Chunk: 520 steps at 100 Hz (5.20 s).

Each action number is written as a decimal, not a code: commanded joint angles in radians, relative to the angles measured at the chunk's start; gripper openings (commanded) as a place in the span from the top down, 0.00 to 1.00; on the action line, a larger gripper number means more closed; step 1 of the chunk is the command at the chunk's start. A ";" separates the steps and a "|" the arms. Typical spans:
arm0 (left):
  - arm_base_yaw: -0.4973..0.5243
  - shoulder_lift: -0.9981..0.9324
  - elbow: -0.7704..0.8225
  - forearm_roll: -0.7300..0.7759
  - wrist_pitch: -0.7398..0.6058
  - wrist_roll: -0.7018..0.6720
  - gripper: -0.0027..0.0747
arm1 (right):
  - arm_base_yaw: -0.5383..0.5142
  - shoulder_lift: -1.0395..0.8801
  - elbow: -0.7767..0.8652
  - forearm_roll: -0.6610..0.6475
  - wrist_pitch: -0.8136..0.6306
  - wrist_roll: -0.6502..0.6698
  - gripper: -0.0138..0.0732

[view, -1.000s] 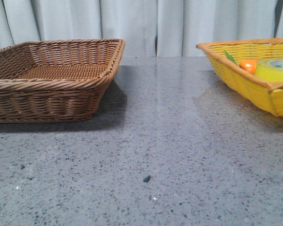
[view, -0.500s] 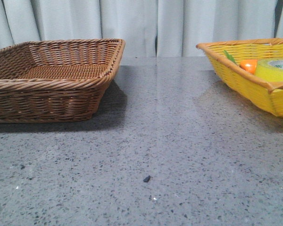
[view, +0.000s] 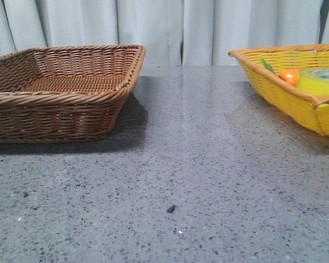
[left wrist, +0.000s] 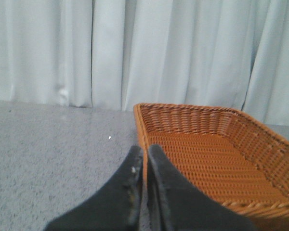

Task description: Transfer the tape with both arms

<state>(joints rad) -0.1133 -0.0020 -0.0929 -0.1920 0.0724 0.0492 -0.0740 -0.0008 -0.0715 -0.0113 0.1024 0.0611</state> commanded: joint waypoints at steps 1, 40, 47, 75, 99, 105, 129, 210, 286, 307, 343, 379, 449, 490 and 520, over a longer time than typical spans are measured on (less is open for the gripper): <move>0.002 0.049 -0.093 -0.006 -0.002 -0.009 0.99 | -0.001 0.061 -0.093 -0.008 -0.029 0.002 0.93; 0.002 0.286 -0.261 -0.006 0.058 -0.009 0.99 | 0.000 0.460 -0.448 -0.008 0.217 -0.021 0.93; 0.002 0.315 -0.277 -0.006 0.058 -0.009 0.99 | 0.011 0.548 -0.527 -0.008 0.284 -0.026 0.92; 0.002 0.359 -0.300 -0.006 0.056 -0.009 0.99 | 0.160 0.899 -0.836 -0.008 0.515 -0.061 0.59; 0.002 0.359 -0.300 -0.006 0.054 -0.009 0.99 | 0.257 1.202 -1.064 -0.008 0.741 -0.061 0.40; 0.002 0.359 -0.300 -0.006 0.054 -0.009 0.99 | 0.264 1.258 -1.102 -0.008 0.775 -0.061 0.40; 0.002 0.359 -0.300 -0.006 0.054 -0.009 0.99 | 0.266 1.420 -1.154 0.011 0.817 -0.061 0.40; 0.002 0.359 -0.300 -0.006 0.052 -0.009 0.99 | 0.266 1.518 -1.155 0.019 0.807 -0.061 0.80; 0.002 0.359 -0.300 -0.006 0.008 -0.009 0.99 | 0.565 1.523 -1.596 0.124 1.117 -0.061 0.80; 0.002 0.359 -0.300 -0.006 0.006 -0.009 0.99 | 0.652 1.598 -1.596 0.128 1.079 -0.061 0.80; 0.002 0.359 -0.300 -0.006 0.006 -0.009 0.99 | 0.659 1.783 -1.596 0.128 1.061 -0.061 0.64; -0.012 0.359 -0.321 -0.008 0.012 -0.009 0.99 | 0.659 1.738 -1.600 0.125 1.072 -0.061 0.51; -0.612 0.758 -0.560 0.055 -0.091 0.002 0.86 | 0.659 1.131 -1.383 -0.023 0.901 -0.061 0.93; -0.820 1.210 -0.869 0.096 0.030 0.002 0.46 | 0.659 0.774 -1.107 -0.019 0.847 -0.061 0.93; -0.830 1.478 -1.159 0.096 0.310 0.025 0.46 | 0.659 0.682 -1.080 -0.017 0.872 -0.047 0.93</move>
<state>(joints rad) -0.9370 1.4543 -1.1651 -0.0945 0.3899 0.0548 0.5831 0.6930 -1.1294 -0.0170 1.0349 0.0127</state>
